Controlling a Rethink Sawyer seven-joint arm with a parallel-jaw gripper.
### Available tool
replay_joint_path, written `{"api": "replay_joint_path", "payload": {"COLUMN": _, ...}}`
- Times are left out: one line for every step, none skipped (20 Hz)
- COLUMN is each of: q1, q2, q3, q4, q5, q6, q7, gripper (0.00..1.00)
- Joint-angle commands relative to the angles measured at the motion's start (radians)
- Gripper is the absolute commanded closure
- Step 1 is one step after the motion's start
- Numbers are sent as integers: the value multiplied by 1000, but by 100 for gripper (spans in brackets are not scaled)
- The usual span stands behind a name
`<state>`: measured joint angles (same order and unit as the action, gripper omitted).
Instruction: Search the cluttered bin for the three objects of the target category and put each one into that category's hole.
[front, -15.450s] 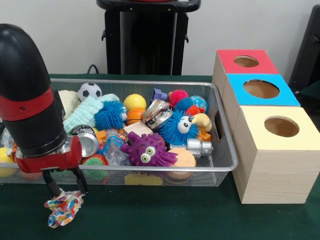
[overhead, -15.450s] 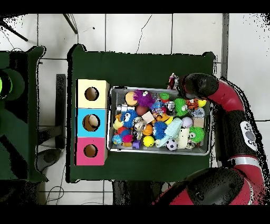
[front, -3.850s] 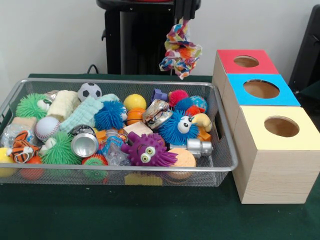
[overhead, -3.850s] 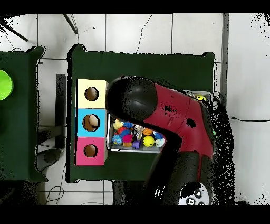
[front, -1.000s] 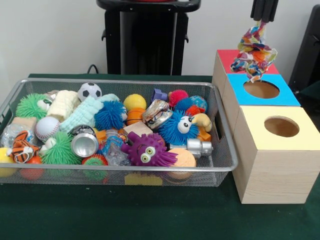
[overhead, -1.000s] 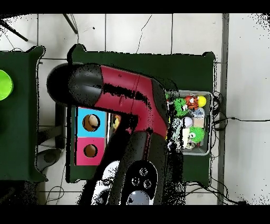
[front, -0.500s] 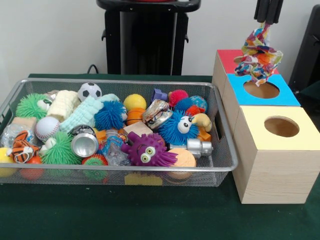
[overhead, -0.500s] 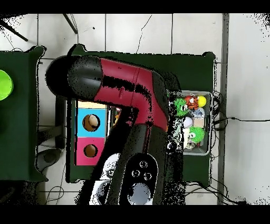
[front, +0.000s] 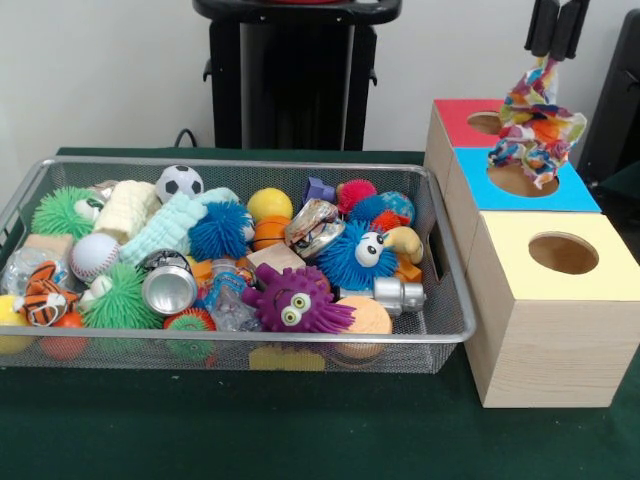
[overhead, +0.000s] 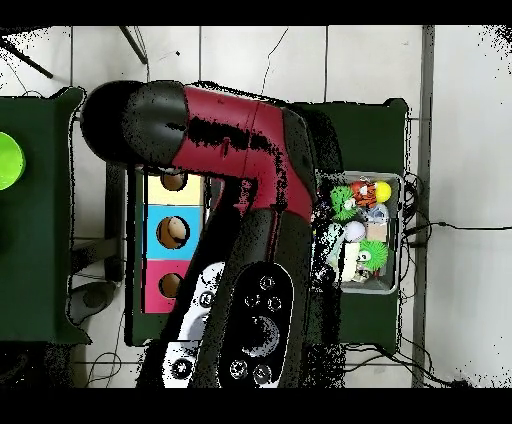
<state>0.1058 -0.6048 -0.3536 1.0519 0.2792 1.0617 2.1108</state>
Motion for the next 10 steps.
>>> {"api": "replay_joint_path", "payload": {"q1": -39, "q2": 87, "q3": 74, "q4": -53, "q5": -10, "q6": 122, "q7": 140, "gripper": 100}}
{"api": "replay_joint_path", "payload": {"q1": -39, "q2": 93, "q3": 73, "q4": -62, "q5": -10, "q6": 124, "q7": 143, "gripper": 100}}
{"api": "replay_joint_path", "payload": {"q1": -37, "q2": 97, "q3": 73, "q4": -67, "q5": -9, "q6": 123, "q7": 146, "gripper": 100}}
{"api": "replay_joint_path", "payload": {"q1": -32, "q2": 101, "q3": 70, "q4": -71, "q5": -9, "q6": 123, "q7": 153, "gripper": 100}}
{"api": "replay_joint_path", "payload": {"q1": -27, "q2": 105, "q3": 65, "q4": -77, "q5": -10, "q6": 126, "q7": 161, "gripper": 100}}
{"api": "replay_joint_path", "payload": {"q1": -20, "q2": 106, "q3": 59, "q4": -73, "q5": -11, "q6": 116, "q7": 170, "gripper": 100}}
{"api": "replay_joint_path", "payload": {"q1": -20, "q2": 107, "q3": 61, "q4": -70, "q5": -9, "q6": 112, "q7": 170, "gripper": 100}}
{"api": "replay_joint_path", "payload": {"q1": -23, "q2": 106, "q3": 64, "q4": -62, "q5": -8, "q6": 100, "q7": 160, "gripper": 100}}
{"api": "replay_joint_path", "payload": {"q1": -27, "q2": 106, "q3": 67, "q4": -60, "q5": -7, "q6": 98, "q7": 152, "gripper": 100}}
{"api": "replay_joint_path", "payload": {"q1": -33, "q2": 109, "q3": 69, "q4": -66, "q5": -8, "q6": 101, "q7": 142, "gripper": 100}}
